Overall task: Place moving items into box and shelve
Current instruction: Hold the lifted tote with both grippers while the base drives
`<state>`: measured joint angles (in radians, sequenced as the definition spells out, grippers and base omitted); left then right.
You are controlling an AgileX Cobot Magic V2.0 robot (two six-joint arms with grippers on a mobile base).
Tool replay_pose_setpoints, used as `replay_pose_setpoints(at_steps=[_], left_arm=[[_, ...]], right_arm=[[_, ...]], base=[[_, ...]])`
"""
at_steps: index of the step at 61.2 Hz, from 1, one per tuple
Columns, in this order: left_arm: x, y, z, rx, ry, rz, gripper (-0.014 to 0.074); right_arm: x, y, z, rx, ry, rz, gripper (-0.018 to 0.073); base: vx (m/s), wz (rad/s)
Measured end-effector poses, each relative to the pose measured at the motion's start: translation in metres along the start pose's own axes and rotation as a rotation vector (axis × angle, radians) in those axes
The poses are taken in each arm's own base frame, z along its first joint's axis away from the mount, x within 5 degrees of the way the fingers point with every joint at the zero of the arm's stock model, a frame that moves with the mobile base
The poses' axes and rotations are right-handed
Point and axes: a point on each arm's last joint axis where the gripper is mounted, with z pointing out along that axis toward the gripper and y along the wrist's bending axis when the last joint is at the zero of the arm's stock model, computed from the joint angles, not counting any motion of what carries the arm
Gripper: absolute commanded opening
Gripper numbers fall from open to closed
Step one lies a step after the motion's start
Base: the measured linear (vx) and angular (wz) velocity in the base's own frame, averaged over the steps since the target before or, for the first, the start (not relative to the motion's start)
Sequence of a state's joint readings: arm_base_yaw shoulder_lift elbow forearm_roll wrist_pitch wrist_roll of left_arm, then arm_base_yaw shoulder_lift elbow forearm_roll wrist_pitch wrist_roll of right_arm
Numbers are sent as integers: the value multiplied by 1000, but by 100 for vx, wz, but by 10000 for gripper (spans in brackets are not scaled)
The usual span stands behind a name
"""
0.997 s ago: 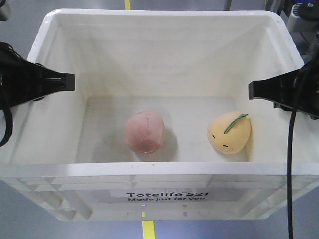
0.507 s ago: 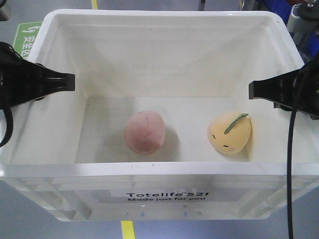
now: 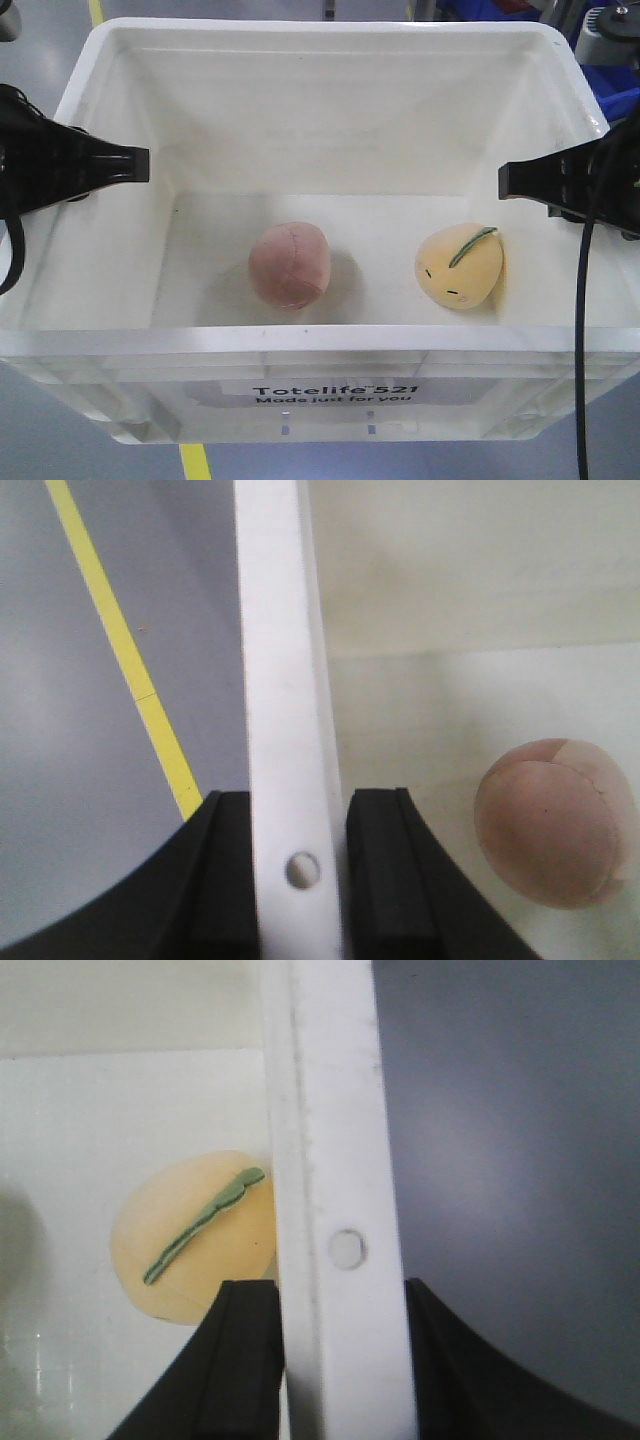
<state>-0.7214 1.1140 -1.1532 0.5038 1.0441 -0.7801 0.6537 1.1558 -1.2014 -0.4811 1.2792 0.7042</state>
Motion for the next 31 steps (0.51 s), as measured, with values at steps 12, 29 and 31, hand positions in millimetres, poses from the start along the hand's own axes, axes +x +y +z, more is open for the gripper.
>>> replay_pose_setpoints(at_steps=[12,29,31], left_arm=[[0,0,0,-1,-1,1,150],[0,0,0,-1,-1,1,150],[0,0,0,-1,-1,1,150]], right_arm=[[0,0,0,-2,-2,0,152],[0,0,0,-2,-2,0,152],[0,0,0,-2,-2,0,152]], base=[[26,-51],[23,-63],[21,-68]])
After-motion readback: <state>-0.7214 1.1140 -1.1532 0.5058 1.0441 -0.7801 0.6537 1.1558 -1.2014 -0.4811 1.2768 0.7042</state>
